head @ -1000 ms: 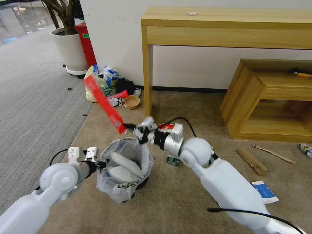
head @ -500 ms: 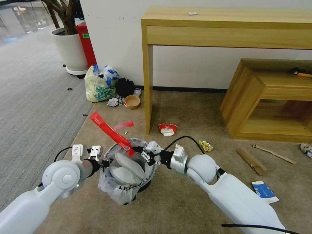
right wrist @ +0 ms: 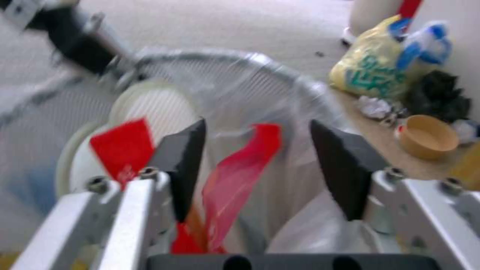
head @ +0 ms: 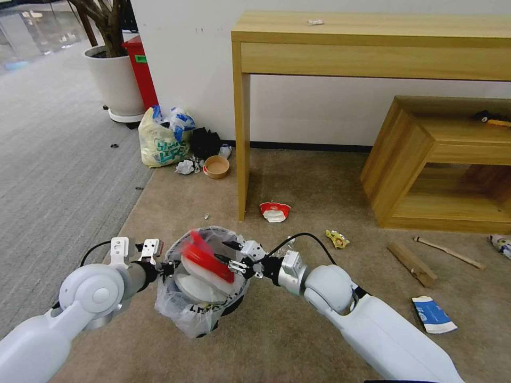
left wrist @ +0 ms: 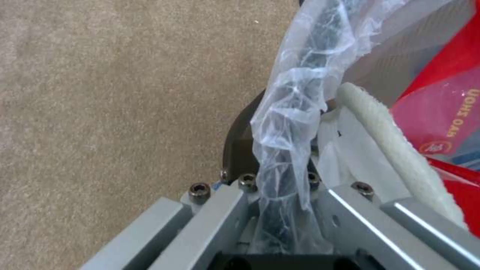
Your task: Pick up the trash bin and place the garbage on the floor into it.
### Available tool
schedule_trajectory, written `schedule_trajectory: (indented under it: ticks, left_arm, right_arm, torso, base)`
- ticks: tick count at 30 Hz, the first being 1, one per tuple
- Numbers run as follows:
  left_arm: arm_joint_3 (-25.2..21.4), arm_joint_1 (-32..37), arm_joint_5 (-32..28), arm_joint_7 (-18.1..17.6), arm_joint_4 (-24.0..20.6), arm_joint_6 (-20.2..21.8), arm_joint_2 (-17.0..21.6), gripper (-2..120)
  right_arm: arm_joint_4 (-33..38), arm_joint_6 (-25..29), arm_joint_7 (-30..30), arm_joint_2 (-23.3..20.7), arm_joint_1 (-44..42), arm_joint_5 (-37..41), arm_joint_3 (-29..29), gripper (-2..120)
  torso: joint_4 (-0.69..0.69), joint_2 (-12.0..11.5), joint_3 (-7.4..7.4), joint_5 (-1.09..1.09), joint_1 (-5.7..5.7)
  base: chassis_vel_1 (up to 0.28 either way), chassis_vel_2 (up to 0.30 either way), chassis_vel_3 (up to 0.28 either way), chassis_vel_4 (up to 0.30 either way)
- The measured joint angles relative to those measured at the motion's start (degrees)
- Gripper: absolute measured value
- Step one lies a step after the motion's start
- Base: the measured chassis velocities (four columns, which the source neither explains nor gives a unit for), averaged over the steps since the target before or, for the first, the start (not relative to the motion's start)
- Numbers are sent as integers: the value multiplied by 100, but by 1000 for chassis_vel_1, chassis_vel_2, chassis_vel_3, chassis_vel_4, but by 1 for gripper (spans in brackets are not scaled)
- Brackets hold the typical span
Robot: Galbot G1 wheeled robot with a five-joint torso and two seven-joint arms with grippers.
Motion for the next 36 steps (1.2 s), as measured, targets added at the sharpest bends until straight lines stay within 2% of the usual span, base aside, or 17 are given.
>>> schedule_trajectory:
  ticks: [1, 4, 5, 7, 8, 11, 16, 20, 21, 24, 29, 32, 33, 35, 36]
  left_arm:
    - [0, 0, 0, 0, 0, 0, 0, 0]
    - [-176, 212, 190, 98, 4, 0, -52, 0]
    - [-176, 212, 190, 98, 4, 0, -52, 0]
    - [-317, 398, 289, 111, -31, 0, -109, 0]
    - [-317, 398, 289, 111, -31, 0, -109, 0]
    - [-376, 480, 331, 112, -57, 0, -202, 0]
    - [-395, 531, 376, 111, -82, 0, -276, 0]
    - [-396, 544, 390, 97, -107, 0, -317, 0]
    - [-396, 544, 390, 97, -107, 0, -317, 0]
    - [-396, 547, 392, 79, -113, 0, -347, 0]
    - [-379, 557, 396, 66, -117, 0, -409, 0]
    - [-370, 556, 399, 66, -111, 0, -419, 0]
    - [-347, 529, 405, 76, -74, 0, -441, 0]
    - [-341, 516, 409, 76, -65, 0, -446, 0]
    - [-328, 495, 409, 82, -52, 0, -456, 0]
  right_arm:
    - [0, 0, 0, 0, 0, 0, 0, 59]
    - [144, -110, 530, 83, -83, 353, 242, 77]
    - [144, -110, 530, 83, -83, 353, 242, 77]
    - [148, -205, 843, 98, -129, 576, 424, 86]
    - [148, -205, 843, 98, -129, 576, 424, 86]
    - [-2, -297, 1266, 53, -248, 712, 680, 98]
    - [-552, -415, 1703, 165, -323, 1040, 959, 100]
    - [-1880, -409, 1926, 573, -211, 1118, 1185, 100]
    - [-1880, -409, 1926, 573, -211, 1118, 1185, 100]
    - [-2747, -340, 2074, 825, -60, 1124, 1198, 100]
    - [-3417, -587, 2344, 1002, 70, 1443, 1194, 100]
    - [-3514, -640, 2401, 1037, 100, 1509, 1192, 100]
    - [-3915, -755, 2508, 1181, 272, 1668, 1174, 100]
    - [-4097, -765, 2518, 1247, 358, 1697, 1166, 100]
    - [-4403, -790, 2519, 1350, 522, 1752, 1144, 100]
  torso:
    - [0, 0, 0, 0, 0]
    - [-1, 0, 0, 0, 0]
    - [-1, 0, 0, 0, 0]
    - [3, 0, 0, 1, 0]
    - [3, 0, 0, 1, 0]
    - [0, -1, 0, 0, 0]
    - [-2, -1, 0, 0, 0]
    - [0, -1, 1, 1, 1]
    - [0, -1, 1, 1, 1]
    - [0, -1, 1, 1, 1]
    - [-1, -1, 1, 0, 1]
    - [-1, -1, 1, 0, 1]
    - [0, -1, 1, 0, 1]
    - [-1, -1, 0, -1, 1]
    - [0, -1, 0, 0, 1]
  base:
    - [0, 0, 0, 0]
    - [0, 0, 0, 0]
    - [0, 0, 0, 0]
    - [0, 0, 0, 0]
    - [0, 0, 0, 0]
    - [0, 0, 0, 0]
    - [0, 0, 0, 0]
    - [0, 0, 0, 0]
    - [0, 0, 0, 0]
    - [0, 0, 0, 0]
    - [0, 0, 0, 0]
    - [0, 0, 0, 0]
    - [0, 0, 0, 0]
    - [0, 0, 0, 0]
    - [0, 0, 0, 0]
